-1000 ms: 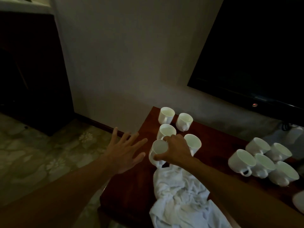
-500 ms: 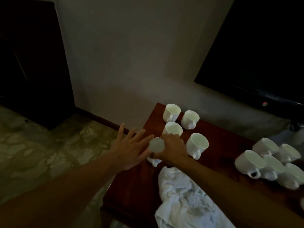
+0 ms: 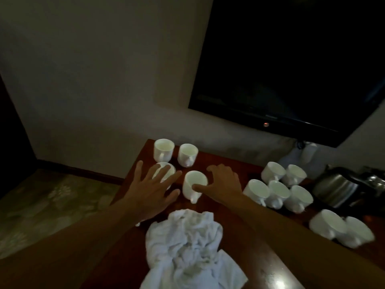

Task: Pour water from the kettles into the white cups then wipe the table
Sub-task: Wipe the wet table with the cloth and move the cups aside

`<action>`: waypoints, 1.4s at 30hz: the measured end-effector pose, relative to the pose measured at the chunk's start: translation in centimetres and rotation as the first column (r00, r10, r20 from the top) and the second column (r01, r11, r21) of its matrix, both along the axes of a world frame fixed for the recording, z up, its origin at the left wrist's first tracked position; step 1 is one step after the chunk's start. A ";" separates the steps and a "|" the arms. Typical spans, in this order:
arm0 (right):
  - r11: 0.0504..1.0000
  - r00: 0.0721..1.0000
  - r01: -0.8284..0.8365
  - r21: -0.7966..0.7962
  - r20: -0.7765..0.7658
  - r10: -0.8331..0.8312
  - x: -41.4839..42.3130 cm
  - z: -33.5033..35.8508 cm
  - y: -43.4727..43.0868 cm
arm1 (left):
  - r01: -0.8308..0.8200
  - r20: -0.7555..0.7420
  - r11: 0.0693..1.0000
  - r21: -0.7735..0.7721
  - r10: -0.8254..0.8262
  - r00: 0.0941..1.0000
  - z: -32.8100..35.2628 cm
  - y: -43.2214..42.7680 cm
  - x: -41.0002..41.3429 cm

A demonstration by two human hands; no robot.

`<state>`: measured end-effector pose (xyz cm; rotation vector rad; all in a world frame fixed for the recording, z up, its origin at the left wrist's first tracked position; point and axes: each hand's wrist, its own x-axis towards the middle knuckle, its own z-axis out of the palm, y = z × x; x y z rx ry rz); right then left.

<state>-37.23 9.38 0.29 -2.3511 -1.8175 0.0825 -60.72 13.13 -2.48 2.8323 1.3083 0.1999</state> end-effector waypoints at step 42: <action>0.942 0.998 0.033 -0.335 -0.034 -0.047 15.0 -2.7 18.4 | 0.099 -0.104 0.993 0.061 -0.092 0.990 1.0 20.9 20.3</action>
